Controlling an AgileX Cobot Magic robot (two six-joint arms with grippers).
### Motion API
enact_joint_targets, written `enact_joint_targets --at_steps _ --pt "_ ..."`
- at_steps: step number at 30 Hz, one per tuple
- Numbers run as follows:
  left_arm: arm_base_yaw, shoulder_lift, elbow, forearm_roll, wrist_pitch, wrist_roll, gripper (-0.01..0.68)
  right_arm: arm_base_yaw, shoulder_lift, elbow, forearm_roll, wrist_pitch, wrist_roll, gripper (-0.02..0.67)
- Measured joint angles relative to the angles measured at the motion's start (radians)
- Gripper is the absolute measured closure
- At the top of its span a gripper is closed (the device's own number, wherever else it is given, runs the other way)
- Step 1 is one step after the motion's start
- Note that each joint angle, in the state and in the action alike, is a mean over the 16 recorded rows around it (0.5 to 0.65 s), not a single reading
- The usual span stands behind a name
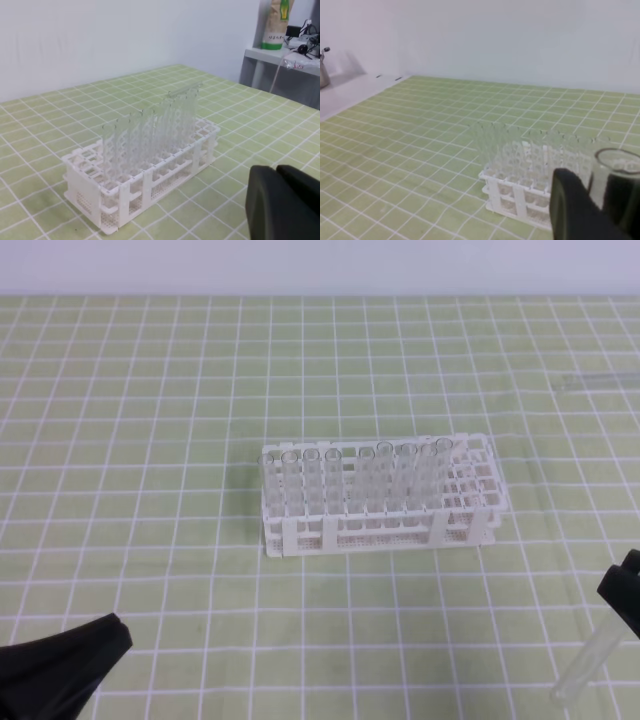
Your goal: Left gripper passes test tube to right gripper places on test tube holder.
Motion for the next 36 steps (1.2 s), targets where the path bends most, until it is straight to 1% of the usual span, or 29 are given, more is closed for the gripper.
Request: enact_joint_targets --at_steps 11,14,20,24,28,32,36 --pt "0.0 0.001 0.0 0.0 0.001 0.0 0.675 0.0 0.0 0.0 0.029 -0.003 -0.023 0.54" --pt "0.0 -0.001 0.0 0.0 0.002 0.0 0.675 0.0 0.0 0.0 0.057 -0.004 -0.072 0.54" --pt "0.0 -0.002 0.0 -0.001 0.003 0.0 0.675 0.0 0.02 -0.016 0.116 -0.008 -0.223 0.54" --pt "0.0 -0.001 0.0 0.0 0.002 0.0 0.675 0.0 0.061 -0.059 0.141 -0.012 -0.322 0.54" --pt "0.0 0.0 0.0 0.0 0.001 0.0 0.675 0.008 0.126 -0.127 0.133 -0.027 -0.383 0.54" --pt "0.0 0.001 0.0 0.0 -0.001 0.001 0.675 0.037 0.215 -0.211 0.105 -0.068 -0.392 0.54" --pt "0.0 0.001 0.0 0.0 0.0 0.001 0.675 0.085 0.313 -0.295 0.059 -0.132 -0.38 0.54"
